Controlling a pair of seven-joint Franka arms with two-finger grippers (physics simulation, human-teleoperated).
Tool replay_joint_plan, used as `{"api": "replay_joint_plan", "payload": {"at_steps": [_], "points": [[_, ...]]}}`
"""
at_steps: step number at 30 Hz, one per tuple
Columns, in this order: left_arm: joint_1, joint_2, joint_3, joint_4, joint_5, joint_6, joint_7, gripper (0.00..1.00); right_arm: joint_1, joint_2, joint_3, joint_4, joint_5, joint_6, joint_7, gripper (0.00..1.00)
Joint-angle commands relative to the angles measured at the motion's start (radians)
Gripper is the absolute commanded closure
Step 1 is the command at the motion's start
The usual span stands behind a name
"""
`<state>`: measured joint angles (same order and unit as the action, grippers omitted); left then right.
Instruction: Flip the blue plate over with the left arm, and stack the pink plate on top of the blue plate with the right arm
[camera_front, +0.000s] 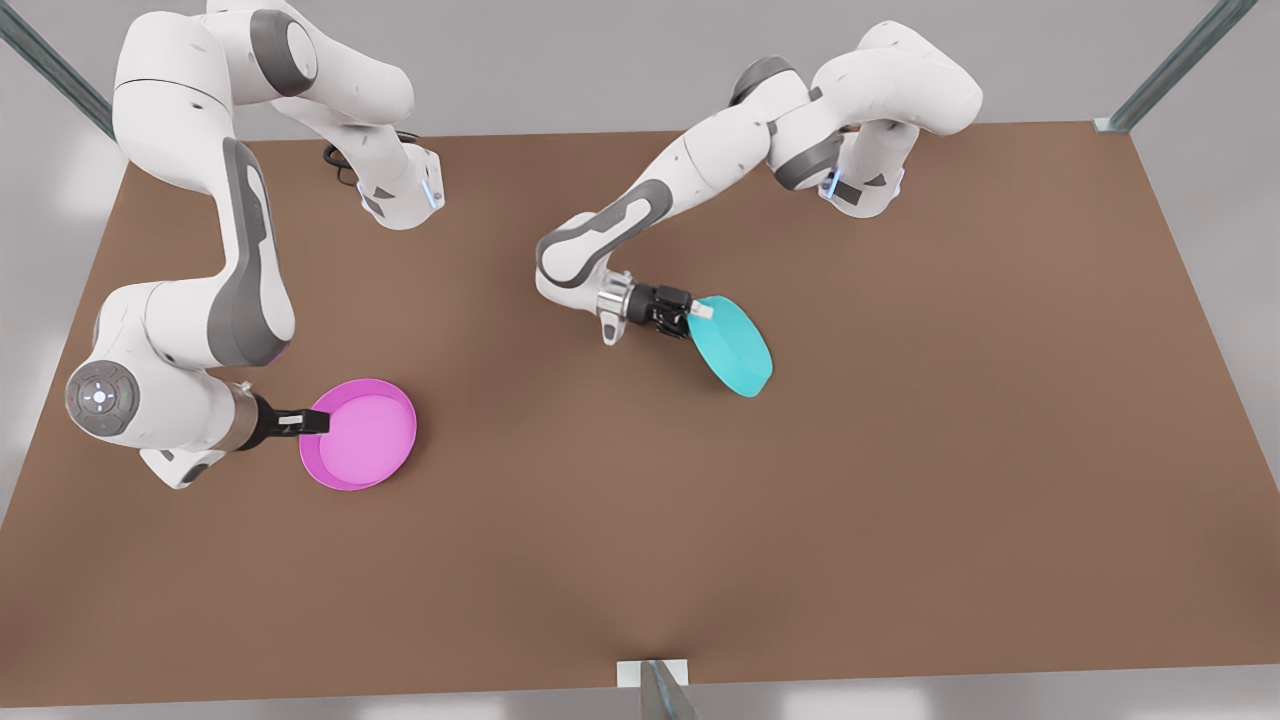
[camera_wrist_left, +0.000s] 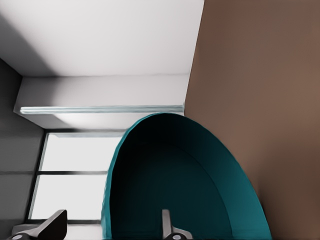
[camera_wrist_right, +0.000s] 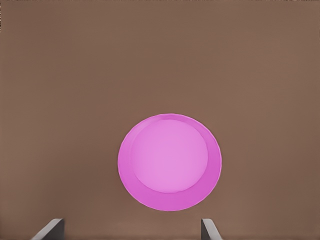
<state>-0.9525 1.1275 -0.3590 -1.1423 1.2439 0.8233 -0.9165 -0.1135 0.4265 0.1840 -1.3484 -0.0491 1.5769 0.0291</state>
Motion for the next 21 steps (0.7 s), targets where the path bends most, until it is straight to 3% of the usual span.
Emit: {"api": "replay_joint_plan", "payload": {"at_steps": [1, 17, 21], "points": [[0.000, 0.000, 0.000, 0.001, -0.053, 0.003, -0.002, 0.04, 0.000, 0.000, 0.000, 0.000, 0.000, 0.000, 0.000, 0.00], [0.012, -0.006, 0.003, 0.165, -0.564, 0.390, -0.372, 0.02, 0.000, 0.001, 0.000, 0.012, 0.000, 0.000, 0.000, 0.00], [0.061, -0.067, -0.001, 0.277, -0.863, 0.485, -0.525, 0.02, 0.011, 0.003, 0.000, 0.012, -0.002, -0.003, 0.000, 0.00]]}}
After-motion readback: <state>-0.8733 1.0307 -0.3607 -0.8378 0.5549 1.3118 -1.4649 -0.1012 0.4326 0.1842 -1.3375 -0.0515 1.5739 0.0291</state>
